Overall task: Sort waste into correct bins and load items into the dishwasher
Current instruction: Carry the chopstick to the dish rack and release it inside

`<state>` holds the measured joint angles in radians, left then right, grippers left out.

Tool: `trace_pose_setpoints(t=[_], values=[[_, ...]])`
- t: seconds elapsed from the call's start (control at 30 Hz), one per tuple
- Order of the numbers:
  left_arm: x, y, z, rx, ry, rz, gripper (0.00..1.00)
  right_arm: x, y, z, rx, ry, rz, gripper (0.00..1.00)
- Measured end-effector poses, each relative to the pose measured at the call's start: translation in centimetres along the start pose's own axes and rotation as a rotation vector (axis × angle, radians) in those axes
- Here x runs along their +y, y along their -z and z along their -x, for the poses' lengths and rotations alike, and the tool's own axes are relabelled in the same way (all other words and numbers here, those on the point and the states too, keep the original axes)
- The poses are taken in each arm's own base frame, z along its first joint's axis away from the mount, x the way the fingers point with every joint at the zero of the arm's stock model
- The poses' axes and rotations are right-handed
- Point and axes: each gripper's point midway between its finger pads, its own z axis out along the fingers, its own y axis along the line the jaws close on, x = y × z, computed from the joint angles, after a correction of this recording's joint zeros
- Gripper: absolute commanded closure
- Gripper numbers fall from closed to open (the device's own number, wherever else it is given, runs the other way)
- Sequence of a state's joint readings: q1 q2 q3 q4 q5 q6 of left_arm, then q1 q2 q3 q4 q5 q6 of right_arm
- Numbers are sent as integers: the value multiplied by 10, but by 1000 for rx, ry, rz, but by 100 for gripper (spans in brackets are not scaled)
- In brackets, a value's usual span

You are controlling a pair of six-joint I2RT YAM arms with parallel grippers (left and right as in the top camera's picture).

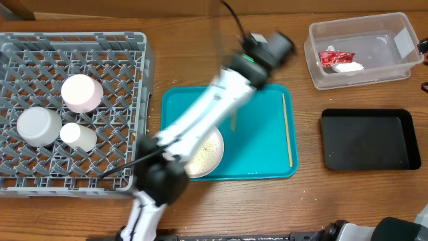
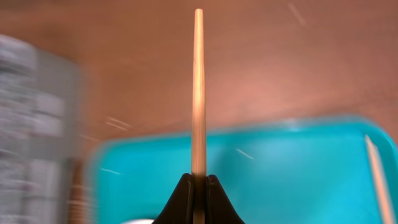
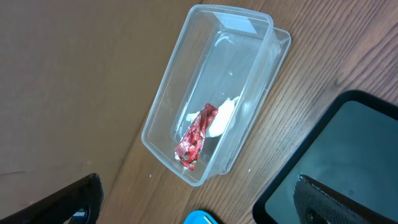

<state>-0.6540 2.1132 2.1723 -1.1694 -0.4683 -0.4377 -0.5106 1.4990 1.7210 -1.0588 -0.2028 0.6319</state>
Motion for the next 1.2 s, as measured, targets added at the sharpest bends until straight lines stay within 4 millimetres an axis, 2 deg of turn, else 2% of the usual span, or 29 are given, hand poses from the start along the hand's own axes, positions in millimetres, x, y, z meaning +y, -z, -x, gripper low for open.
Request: trace_pose_setpoints(t=[0.1,0.2,0.27,0.37,0.53,0.67,0.83,1.0,1.03,1.07,1.1,1.13,1.17,1.2], values=[[85,25,36,-68,33,71,96,0,0,0,0,0,0,0],[167,32,46,-65,37,178,96,0,0,0,0,0,0,0],[204,26,42,-27,16,226,96,0,0,0,-1,-1,0,0],[239,6,28,52,-29,219,96,0,0,0,0,-1,0,0],[265,-23,8,128,-22,116,96,0,0,0,0,-1,0,0],[276,-41,-5,153,8,66,96,0,0,0,0,0,0,0],[278,-67,-20,169,33,35,96,0,0,0,0,0,0,0],[270,-89,-39,202,35,10,96,0,0,0,0,0,0,0],[268,-93,-42,208,37,6,92,0,0,0,0,0,0,0],[267,-96,-45,215,38,3,84,0,0,0,-1,0,0,0],[266,-98,-48,223,39,2,57,0,0,0,-1,0,0,0],[266,-100,-51,230,41,-1,14,0,0,0,0,0,0,0],[265,-101,-52,233,49,-2,0,0,0,0,-1,0,0,0],[265,-101,-52,235,51,-2,0,0,0,0,0,0,-1,0]])
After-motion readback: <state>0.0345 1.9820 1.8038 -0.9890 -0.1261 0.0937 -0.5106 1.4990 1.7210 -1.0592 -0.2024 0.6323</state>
